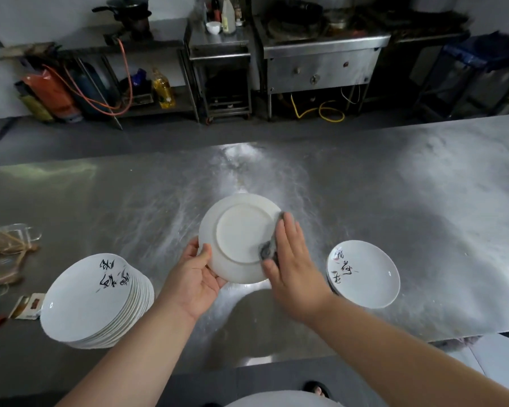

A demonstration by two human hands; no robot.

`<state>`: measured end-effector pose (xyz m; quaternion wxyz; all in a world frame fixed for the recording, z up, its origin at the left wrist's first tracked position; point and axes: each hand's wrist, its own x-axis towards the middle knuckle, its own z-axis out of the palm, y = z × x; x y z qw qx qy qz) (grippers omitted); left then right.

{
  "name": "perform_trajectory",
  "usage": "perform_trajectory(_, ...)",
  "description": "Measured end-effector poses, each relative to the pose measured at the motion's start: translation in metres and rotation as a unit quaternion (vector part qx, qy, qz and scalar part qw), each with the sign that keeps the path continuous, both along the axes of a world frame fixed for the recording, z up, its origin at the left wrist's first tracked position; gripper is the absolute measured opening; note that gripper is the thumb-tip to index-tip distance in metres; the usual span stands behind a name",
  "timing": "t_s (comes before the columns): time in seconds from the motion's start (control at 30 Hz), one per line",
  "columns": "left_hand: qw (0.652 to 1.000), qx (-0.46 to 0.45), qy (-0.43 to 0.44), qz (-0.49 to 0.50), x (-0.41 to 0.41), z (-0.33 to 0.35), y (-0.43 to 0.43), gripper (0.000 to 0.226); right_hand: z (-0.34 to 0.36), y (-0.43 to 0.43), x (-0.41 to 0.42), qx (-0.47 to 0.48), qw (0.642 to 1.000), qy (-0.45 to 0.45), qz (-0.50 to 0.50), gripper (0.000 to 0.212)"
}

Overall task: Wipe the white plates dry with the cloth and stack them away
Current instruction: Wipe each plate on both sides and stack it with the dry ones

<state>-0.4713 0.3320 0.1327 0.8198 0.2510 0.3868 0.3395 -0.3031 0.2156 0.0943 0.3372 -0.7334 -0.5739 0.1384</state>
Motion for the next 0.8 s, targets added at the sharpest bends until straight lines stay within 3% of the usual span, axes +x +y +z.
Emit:
perform_trajectory(0.13,0.999,0.045,0.000,0.001,0.005,0.017,0.009,0.027,0.034,0.028,0.027,0.017,0.999,0.024,-0.019,0.075)
perform_trajectory(0.23,0.998,0.056,-0.021,0.037,0.011,0.030,0.018,0.027,0.034,0.016,0.001,0.039,0.999,-0.004,0.005,0.082)
perform_trajectory(0.33,0.997,0.048,-0.043,0.051,0.016,0.034,0.016,0.026,0.026,-0.005,-0.032,0.021,0.998,0.054,0.017,0.081)
perform_trajectory(0.47,0.997,0.063,-0.032,0.006,0.015,0.029,0.003,0.027,0.047,0.012,-0.023,0.079,0.972,0.194,-0.110,0.069)
perform_trajectory(0.57,0.993,0.094,-0.042,-0.053,0.007,0.034,0.004,0.045,0.066,0.026,0.004,0.105,0.957,0.214,-0.164,0.059)
perform_trajectory(0.67,0.991,0.060,-0.036,-0.116,0.004,0.046,0.009,0.046,0.073,0.029,0.025,0.117,0.966,0.203,-0.109,0.049)
perform_trajectory(0.8,0.996,0.035,-0.009,-0.087,0.004,0.046,0.007,0.045,0.071,0.023,0.020,0.106,0.982,0.150,-0.042,0.046)
